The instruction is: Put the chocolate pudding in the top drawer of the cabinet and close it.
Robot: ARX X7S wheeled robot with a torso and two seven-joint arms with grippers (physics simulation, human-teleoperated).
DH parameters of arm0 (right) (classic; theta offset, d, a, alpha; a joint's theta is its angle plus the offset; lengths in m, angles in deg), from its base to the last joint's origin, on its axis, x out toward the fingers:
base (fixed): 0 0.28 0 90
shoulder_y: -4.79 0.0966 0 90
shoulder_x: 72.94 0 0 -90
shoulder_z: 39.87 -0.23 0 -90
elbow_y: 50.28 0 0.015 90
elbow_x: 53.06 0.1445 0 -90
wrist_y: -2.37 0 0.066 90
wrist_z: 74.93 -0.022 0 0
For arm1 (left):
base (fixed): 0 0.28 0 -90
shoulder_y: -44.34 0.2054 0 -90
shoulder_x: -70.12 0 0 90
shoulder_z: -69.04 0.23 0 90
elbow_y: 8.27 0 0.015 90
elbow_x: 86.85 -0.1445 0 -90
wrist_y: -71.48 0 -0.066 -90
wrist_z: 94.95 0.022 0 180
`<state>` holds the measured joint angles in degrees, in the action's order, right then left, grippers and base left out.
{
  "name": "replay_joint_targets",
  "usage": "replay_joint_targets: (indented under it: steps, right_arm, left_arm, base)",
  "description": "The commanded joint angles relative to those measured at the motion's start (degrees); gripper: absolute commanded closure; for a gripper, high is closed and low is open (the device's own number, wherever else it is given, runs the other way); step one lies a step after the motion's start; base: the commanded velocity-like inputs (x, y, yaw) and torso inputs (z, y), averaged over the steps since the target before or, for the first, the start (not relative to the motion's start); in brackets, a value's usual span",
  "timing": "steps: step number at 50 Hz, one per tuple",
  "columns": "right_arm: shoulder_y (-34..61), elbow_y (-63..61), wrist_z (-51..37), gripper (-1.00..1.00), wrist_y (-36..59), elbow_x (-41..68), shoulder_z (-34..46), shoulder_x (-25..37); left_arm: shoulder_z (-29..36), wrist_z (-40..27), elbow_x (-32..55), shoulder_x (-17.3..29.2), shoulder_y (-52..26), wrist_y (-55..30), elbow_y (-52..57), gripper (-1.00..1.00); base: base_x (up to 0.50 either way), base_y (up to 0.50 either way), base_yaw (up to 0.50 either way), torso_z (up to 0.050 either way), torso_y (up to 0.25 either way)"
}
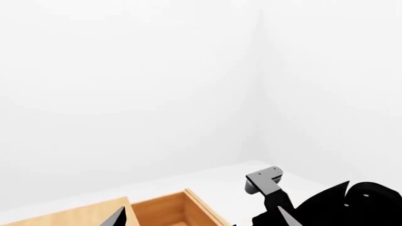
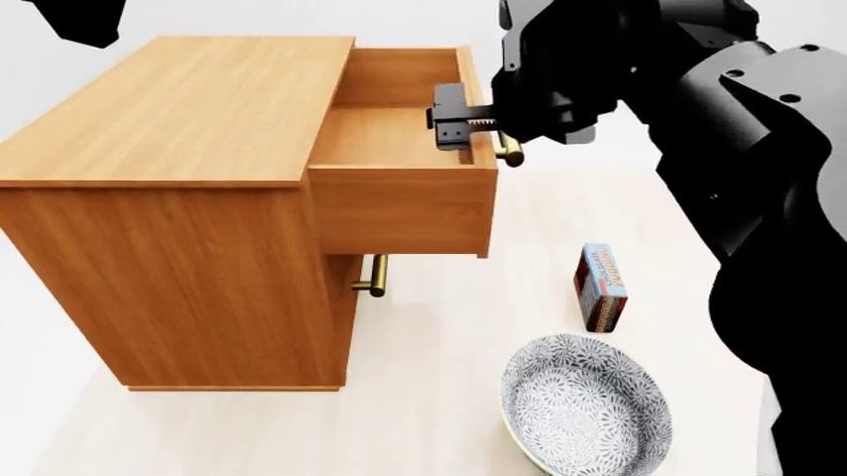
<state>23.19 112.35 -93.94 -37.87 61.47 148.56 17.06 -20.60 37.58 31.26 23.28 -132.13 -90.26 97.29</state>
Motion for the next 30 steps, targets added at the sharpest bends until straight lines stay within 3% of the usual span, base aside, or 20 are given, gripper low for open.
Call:
replay_joint_targets:
  steps: [1,10,18,30]
  right_arm:
    - [1.55,2.35,0.46,-1.00,-3.47,17.37,23.19,0.01]
    - [2.27,2.35,3.53,-1.00,-6.36,37.28,46.51,0.01]
    - [1.80,2.36,5.75,-1.00,-7.78,50.77,62.64,0.03]
    - [1.86,2.36,7.81,-1.00,-8.64,61.89,77.06,0.24]
  left_arm:
    - [-0.49,2.97,-2.91,-0.80,0.23,-0.51,-0.58,-1.00]
    - [-0.54,2.89,-2.68,-0.51,0.44,0.06,-0.06,-1.00]
    - [0.01,2.40,-2.06,-0.32,0.02,0.52,0.18,-1.00]
    - [0.02,4.32,-4.07,-1.06,0.64,0.56,-0.03,-1.00]
  base:
    - [0.00,0.00,0.00,0.000,0.000]
    - [0.00,0.00,0.00,0.000,0.000]
    - [0.00,0.00,0.00,0.000,0.000]
    - [0.00,0.00,0.00,0.000,0.000]
